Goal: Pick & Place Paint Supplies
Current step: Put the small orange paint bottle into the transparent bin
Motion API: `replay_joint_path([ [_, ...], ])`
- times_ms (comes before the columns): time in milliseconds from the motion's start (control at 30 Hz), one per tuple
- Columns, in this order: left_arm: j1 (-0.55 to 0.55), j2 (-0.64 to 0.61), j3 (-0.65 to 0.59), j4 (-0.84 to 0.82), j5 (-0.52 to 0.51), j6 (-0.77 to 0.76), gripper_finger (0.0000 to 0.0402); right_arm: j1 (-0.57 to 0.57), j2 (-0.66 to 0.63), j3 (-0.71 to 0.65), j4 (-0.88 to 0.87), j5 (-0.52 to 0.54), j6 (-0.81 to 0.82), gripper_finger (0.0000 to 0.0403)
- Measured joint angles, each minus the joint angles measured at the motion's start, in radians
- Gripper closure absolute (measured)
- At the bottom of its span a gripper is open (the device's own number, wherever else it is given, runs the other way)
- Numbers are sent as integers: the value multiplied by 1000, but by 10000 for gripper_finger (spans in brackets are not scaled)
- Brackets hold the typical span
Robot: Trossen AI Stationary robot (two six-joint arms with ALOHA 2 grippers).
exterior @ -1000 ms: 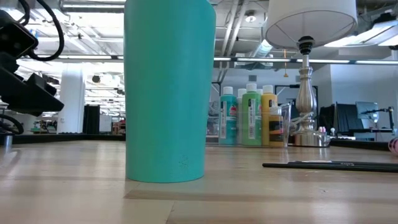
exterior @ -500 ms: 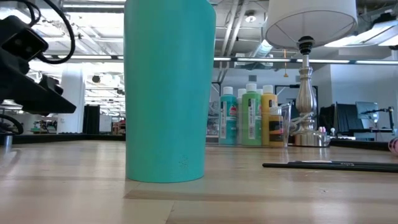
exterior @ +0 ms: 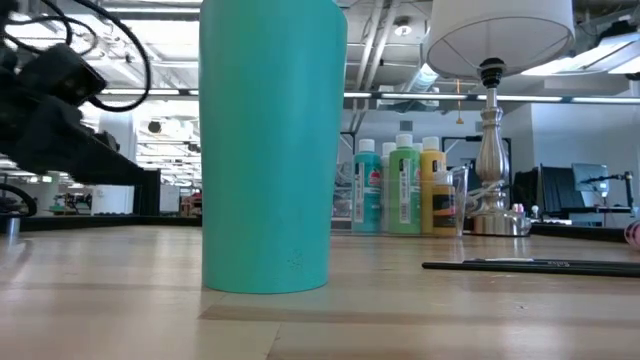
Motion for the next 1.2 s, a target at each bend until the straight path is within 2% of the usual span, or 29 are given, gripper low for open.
replay_joint_path([
  [133,52,0,0,0,31,3,215,-65,-233,-262,3,-1,108,403],
  [267,82,0,0,0,35,11,215,-99,-406,-485,70,-1,164,403],
  [400,144,0,0,1,33,24,215,-112,-491,-652,162,-1,160,403],
  [533,238,0,0,8,32,98,215,-107,-510,-763,260,-2,166,403],
  [700,380,0,0,80,30,226,215,-100,-488,-825,464,-3,141,403],
  [900,538,0,0,204,49,330,215,-112,-410,-808,720,-6,-74,403],
  [1033,637,0,1,283,108,391,215,-138,-359,-774,838,-8,-228,403],
  [1200,726,0,30,297,240,396,215,-197,-329,-723,874,-62,-286,403],
])
